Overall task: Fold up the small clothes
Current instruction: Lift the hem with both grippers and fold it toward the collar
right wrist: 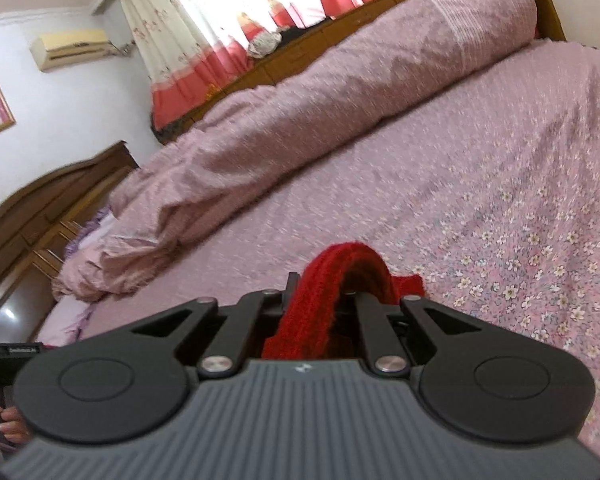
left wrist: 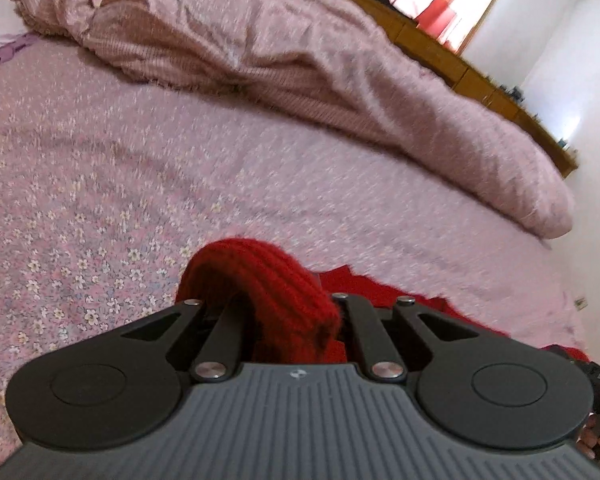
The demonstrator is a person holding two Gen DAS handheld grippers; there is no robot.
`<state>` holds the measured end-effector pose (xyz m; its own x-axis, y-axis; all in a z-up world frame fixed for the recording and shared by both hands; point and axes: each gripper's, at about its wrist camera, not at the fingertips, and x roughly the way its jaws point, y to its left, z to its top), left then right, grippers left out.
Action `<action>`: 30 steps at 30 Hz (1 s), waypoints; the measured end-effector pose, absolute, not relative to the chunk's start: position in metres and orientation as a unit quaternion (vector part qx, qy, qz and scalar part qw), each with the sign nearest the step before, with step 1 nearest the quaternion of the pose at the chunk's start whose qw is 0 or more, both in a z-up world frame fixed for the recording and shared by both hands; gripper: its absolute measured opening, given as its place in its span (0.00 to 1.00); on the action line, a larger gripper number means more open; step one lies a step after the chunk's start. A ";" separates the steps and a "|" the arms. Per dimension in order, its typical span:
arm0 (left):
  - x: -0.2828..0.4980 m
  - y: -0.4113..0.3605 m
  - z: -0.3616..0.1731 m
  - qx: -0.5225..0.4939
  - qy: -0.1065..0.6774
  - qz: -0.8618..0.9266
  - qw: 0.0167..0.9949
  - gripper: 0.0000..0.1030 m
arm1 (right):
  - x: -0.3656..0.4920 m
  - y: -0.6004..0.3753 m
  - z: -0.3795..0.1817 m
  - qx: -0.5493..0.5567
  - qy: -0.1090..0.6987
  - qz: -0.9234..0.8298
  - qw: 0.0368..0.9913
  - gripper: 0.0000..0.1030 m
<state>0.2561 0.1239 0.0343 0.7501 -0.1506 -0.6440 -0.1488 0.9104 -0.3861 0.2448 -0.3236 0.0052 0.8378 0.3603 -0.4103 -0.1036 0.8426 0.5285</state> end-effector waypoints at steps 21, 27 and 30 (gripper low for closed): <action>0.252 0.109 0.023 -0.124 0.370 -0.007 0.921 0.11 | 0.250 -0.313 -0.024 0.226 0.285 0.092 0.927 0.22; 0.229 0.107 0.043 -0.091 0.360 -0.004 0.928 0.29 | 0.228 -0.317 -0.011 0.213 0.267 0.086 0.936 0.39; 0.216 0.105 0.052 -0.080 0.353 -0.004 0.932 0.40 | 0.218 -0.319 -0.006 0.209 0.262 0.086 0.938 0.39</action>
<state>0.2162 0.1055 0.0521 0.7505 -0.0632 -0.6578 -0.0496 0.9872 -0.1514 0.2176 -0.3188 -0.0063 0.8477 0.2702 -0.4565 -0.0507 0.8978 0.4374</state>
